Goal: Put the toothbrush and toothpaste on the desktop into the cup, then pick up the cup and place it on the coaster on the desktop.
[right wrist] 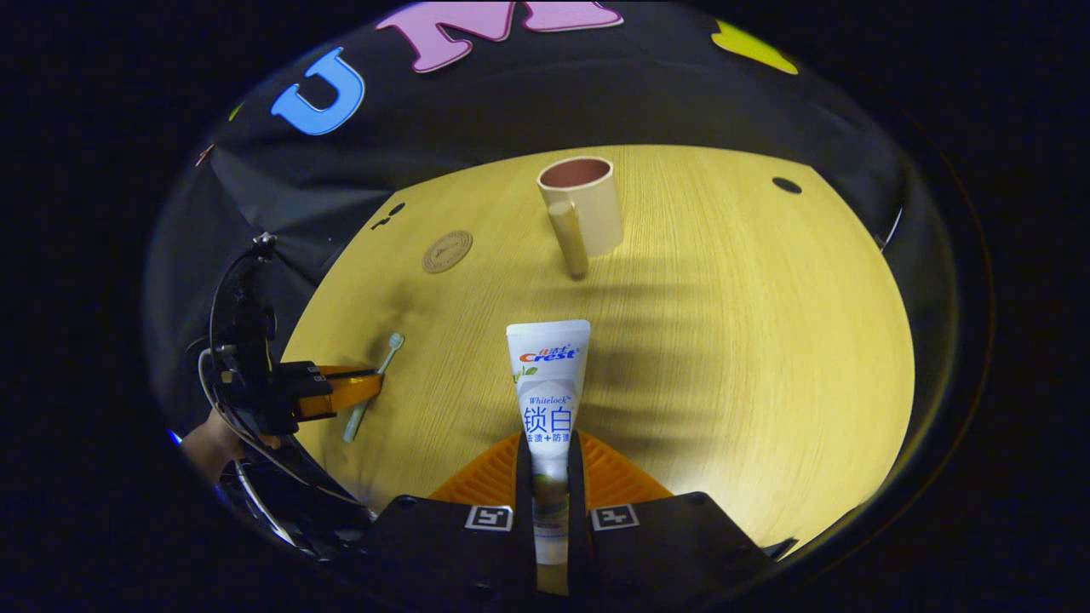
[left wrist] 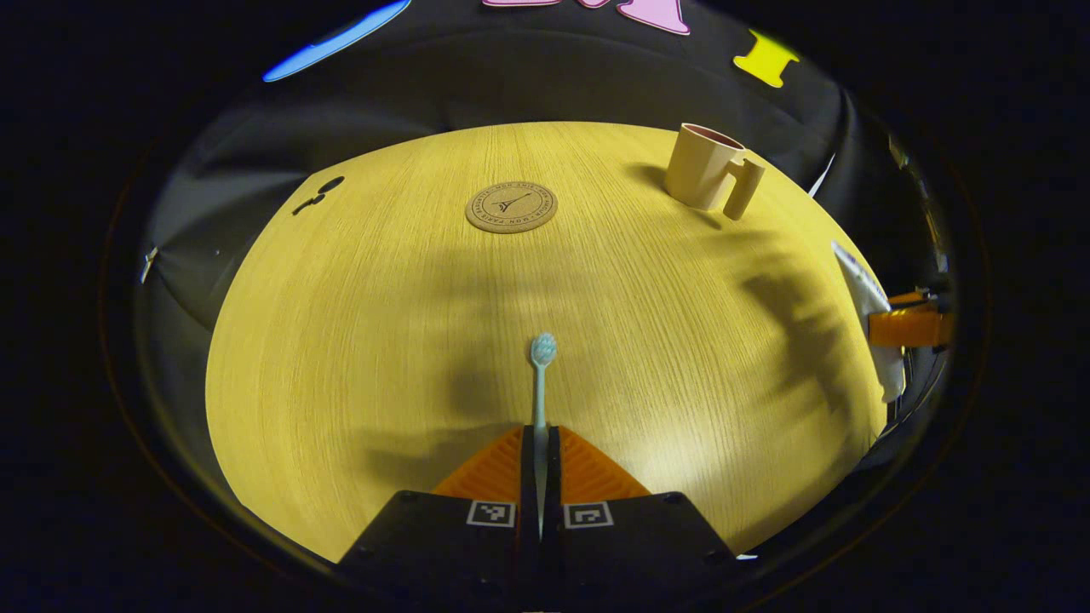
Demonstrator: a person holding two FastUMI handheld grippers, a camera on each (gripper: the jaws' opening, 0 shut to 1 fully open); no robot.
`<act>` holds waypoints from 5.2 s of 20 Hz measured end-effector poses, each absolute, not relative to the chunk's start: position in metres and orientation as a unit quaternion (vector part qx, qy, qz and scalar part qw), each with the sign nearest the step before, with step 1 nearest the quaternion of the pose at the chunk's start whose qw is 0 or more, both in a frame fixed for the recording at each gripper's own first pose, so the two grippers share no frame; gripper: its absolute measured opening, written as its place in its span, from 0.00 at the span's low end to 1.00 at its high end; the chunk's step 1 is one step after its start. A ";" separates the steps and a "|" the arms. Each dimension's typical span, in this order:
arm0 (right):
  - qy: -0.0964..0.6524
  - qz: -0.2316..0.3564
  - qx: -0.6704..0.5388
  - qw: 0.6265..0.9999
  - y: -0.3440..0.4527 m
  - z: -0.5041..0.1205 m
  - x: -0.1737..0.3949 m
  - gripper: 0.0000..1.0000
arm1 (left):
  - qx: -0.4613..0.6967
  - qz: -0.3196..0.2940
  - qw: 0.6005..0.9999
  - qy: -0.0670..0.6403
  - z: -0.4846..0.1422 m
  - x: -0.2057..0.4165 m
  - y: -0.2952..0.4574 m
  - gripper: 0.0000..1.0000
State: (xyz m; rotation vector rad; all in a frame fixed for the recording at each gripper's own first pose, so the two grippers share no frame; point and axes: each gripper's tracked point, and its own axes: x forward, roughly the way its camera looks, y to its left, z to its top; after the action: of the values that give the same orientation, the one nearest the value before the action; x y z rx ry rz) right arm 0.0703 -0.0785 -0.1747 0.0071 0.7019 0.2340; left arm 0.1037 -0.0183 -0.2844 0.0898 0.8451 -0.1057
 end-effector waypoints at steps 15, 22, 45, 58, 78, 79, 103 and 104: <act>0.069 0.125 -0.041 0.989 -0.066 0.002 0.170 0.18 | -0.021 -0.082 0.950 0.302 -0.197 0.097 -0.060 0.07; 0.006 0.135 -0.021 0.991 -0.059 0.029 0.235 0.18 | -0.049 -0.089 0.968 0.227 -0.122 0.102 -0.082 0.07; 0.006 0.139 -0.018 0.990 -0.044 -0.042 0.346 0.18 | -0.024 -0.074 0.980 0.182 -0.055 0.123 -0.069 0.07; 0.042 0.140 -0.015 0.989 -0.051 -0.067 0.324 0.88 | -0.062 -0.086 0.983 0.149 -0.055 0.132 -0.097 0.06; 0.124 0.076 0.006 0.989 -0.156 -0.111 0.199 0.98 | -0.091 -0.247 0.964 -0.046 -0.010 0.312 -0.236 0.06; 0.126 0.070 0.008 0.989 -0.161 -0.114 0.195 0.98 | -0.098 -0.253 0.961 -0.053 -0.010 0.320 -0.241 0.06; 0.141 0.038 -0.005 0.989 -0.181 -0.143 0.183 0.98 | -0.079 -0.255 0.962 -0.059 -0.086 0.325 -0.247 0.64; 0.142 0.039 -0.003 0.989 -0.180 -0.141 0.184 0.98 | -0.082 -0.255 0.962 -0.058 -0.084 0.318 -0.243 0.66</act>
State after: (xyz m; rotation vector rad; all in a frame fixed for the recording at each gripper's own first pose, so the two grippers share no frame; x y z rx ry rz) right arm 0.1840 -0.1800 -0.1409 -0.0054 0.2844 0.0773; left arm 0.3178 -0.2433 -0.0837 -0.1667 -0.1174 -0.5162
